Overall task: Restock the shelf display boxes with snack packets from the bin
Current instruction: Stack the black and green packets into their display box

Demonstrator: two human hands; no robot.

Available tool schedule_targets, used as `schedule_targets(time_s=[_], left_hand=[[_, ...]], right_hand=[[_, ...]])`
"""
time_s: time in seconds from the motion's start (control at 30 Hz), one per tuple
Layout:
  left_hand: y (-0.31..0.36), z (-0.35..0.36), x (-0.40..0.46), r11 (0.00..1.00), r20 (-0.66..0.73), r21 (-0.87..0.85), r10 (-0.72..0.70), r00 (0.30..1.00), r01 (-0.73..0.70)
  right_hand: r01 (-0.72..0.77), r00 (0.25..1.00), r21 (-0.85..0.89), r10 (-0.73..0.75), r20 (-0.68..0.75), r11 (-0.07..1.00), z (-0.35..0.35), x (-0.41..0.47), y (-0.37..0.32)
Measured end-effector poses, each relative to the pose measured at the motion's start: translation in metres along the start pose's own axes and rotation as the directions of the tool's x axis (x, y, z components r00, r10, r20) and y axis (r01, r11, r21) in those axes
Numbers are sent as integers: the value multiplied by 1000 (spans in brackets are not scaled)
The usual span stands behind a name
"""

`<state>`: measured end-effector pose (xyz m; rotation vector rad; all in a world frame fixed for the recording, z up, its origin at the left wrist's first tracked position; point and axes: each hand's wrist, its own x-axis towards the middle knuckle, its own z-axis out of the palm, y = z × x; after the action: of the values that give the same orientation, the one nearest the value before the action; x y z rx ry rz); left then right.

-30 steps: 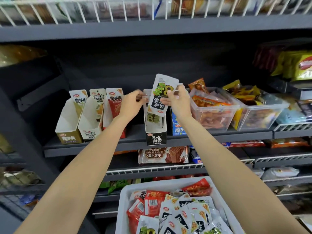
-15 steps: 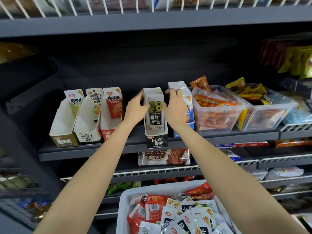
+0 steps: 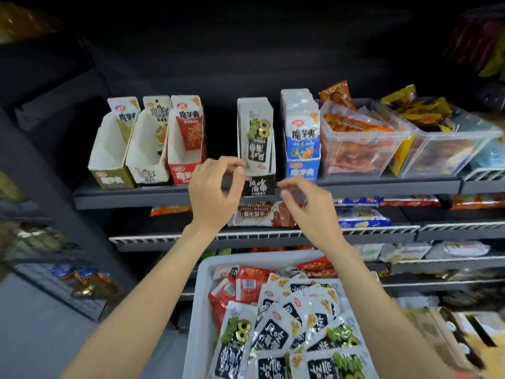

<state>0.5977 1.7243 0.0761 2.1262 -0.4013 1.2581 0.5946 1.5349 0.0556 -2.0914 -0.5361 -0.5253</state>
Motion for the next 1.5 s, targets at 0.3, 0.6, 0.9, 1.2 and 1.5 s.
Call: schedule_targets(time_s=[0.3,0.6,0.9,1.2,1.5], left_hand=[[3,-13,-127,931,740,235,-358,570,279],[2,-18,-196,890,887,450,-455,71,77],[-5,-19,-192,875,868,472,-483,114,112],[-15,-36,-175,915,915,403,-403,3,-31],[-19,-37,-174,945,945,324,-322,51,-48]], right_hand=[[-83,788,-382,295,540,921,22,-112,47],[50,565,-517,403,720,854,45,-156,51],[155,613,-531,341,713,833,46,-142,50],[126,754,-627,336,564,769,42,-129,53],[395,489,-399,178,854,827,68,-127,39]])
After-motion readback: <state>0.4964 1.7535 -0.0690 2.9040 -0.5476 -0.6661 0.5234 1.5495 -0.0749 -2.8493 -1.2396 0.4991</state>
